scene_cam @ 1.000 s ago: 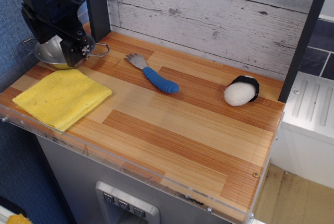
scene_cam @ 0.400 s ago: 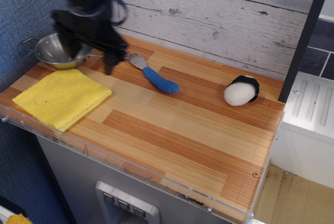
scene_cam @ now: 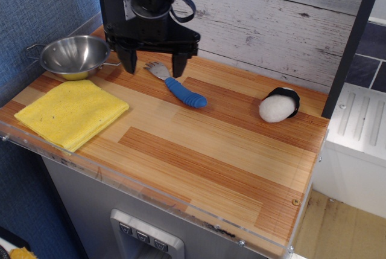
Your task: Put prongs of fork on the towel
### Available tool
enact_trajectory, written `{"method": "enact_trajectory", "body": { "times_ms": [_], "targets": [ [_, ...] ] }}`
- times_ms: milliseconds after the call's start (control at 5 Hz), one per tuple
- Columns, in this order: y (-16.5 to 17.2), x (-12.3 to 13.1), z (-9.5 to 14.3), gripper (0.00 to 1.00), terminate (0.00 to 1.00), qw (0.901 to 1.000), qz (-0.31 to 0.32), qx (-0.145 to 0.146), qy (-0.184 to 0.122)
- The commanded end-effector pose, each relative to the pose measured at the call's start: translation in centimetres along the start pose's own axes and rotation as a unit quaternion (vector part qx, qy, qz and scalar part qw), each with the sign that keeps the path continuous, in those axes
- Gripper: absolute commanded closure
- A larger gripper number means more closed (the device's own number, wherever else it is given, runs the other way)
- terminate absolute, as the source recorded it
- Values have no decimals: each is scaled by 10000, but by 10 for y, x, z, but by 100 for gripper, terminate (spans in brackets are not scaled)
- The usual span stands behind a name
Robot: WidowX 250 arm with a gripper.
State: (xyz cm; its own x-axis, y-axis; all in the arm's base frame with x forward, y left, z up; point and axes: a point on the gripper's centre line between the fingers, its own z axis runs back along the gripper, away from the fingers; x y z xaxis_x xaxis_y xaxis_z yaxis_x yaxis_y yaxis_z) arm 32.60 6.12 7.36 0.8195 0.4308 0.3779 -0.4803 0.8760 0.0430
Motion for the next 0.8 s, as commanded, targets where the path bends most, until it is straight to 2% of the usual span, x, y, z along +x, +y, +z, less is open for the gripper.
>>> {"method": "enact_trajectory", "body": {
  "times_ms": [0,400,600],
  "targets": [
    [-14,19,-2,0,0,9957,912,-111,143],
    [-28,9,-24,0,0,9792,1888,300,677],
    [-35,8,-31,0,0,9741,2087,391,781]
  ]
}}
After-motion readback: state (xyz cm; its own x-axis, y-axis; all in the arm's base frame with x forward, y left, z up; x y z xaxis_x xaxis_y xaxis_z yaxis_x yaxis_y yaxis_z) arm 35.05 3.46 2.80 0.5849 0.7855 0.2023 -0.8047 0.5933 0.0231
